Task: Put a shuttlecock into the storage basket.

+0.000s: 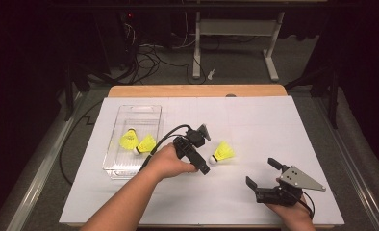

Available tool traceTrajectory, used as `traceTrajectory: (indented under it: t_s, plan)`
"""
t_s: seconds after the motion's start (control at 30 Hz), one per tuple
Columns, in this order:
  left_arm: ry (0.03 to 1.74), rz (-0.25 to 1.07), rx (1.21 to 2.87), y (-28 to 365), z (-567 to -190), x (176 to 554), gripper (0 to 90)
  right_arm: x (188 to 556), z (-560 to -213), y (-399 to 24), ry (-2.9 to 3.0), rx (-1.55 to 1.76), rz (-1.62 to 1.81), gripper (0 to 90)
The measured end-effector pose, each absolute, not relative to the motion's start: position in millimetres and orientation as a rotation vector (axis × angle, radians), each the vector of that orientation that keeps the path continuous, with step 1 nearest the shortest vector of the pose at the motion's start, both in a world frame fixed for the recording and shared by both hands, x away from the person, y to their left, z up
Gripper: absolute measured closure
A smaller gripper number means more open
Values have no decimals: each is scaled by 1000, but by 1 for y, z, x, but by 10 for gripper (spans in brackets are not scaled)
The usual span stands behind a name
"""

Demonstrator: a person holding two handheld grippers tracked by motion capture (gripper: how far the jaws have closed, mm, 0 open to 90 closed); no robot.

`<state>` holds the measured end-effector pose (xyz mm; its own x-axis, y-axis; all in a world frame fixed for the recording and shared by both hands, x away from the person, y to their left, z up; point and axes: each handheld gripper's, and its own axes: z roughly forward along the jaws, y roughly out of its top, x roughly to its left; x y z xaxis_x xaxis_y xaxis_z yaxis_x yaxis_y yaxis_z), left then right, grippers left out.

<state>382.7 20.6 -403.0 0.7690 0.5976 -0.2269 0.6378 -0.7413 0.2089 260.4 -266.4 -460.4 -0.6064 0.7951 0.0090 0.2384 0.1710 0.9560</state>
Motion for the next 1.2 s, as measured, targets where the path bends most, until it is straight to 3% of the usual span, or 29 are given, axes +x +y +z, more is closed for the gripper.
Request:
traceTrajectory:
  t_s: [0.63,0.9,1.2]
  plan:
    - [908,-198,2688,-2,-404,393,27,260,-460,-267,1947,971,1449,5]
    - [922,-196,2671,-7,-416,401,102,260,-460,-267,1947,972,1449,5]
    - [913,-199,2678,-11,-426,404,252,260,-460,-268,1944,973,1451,5]
